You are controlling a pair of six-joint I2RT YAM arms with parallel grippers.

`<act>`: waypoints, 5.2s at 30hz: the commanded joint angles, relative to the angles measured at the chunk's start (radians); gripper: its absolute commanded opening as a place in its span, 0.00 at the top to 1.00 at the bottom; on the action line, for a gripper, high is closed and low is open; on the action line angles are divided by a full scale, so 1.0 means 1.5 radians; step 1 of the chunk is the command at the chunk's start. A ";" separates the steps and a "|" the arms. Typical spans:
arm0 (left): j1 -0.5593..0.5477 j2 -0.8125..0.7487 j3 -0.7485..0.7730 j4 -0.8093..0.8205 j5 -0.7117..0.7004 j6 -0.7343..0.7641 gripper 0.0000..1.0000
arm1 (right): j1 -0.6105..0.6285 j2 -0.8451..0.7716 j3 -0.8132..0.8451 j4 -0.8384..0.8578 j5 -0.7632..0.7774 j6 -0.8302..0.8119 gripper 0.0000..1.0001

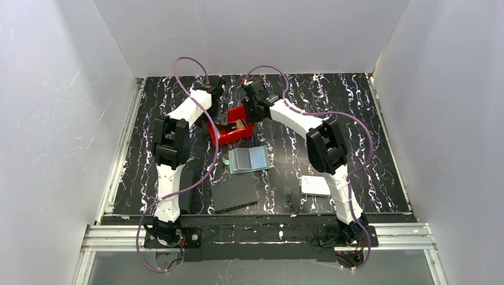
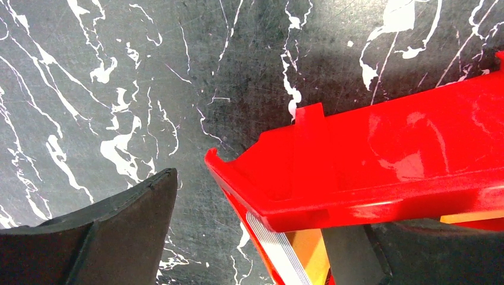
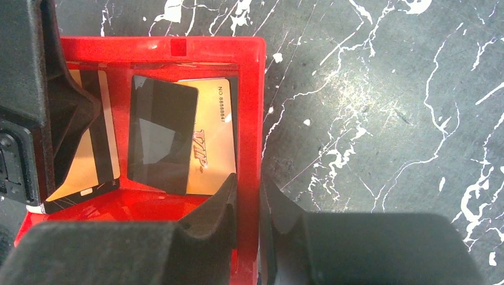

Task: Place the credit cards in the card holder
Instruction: Pick up the credit card from the storage box.

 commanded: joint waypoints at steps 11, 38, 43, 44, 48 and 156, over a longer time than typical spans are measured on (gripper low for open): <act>0.003 -0.089 -0.035 -0.031 -0.016 -0.004 0.20 | 0.041 0.002 0.046 -0.019 0.153 -0.005 0.99; 0.022 -0.073 -0.017 -0.023 0.087 -0.117 0.22 | 0.054 0.011 0.066 -0.048 0.206 0.019 0.99; 0.011 -0.052 -0.028 -0.023 0.045 -0.122 0.24 | 0.064 0.013 0.068 -0.067 0.271 0.059 0.99; 0.007 -0.050 -0.031 -0.024 0.041 -0.118 0.24 | 0.067 0.014 0.068 -0.070 0.285 0.067 0.99; -0.012 -0.038 -0.032 -0.032 0.003 -0.103 0.23 | 0.075 0.024 0.081 -0.084 0.320 0.083 0.99; 0.044 -0.082 -0.013 -0.068 0.049 -0.023 0.79 | 0.080 0.058 0.104 -0.096 0.291 0.036 0.99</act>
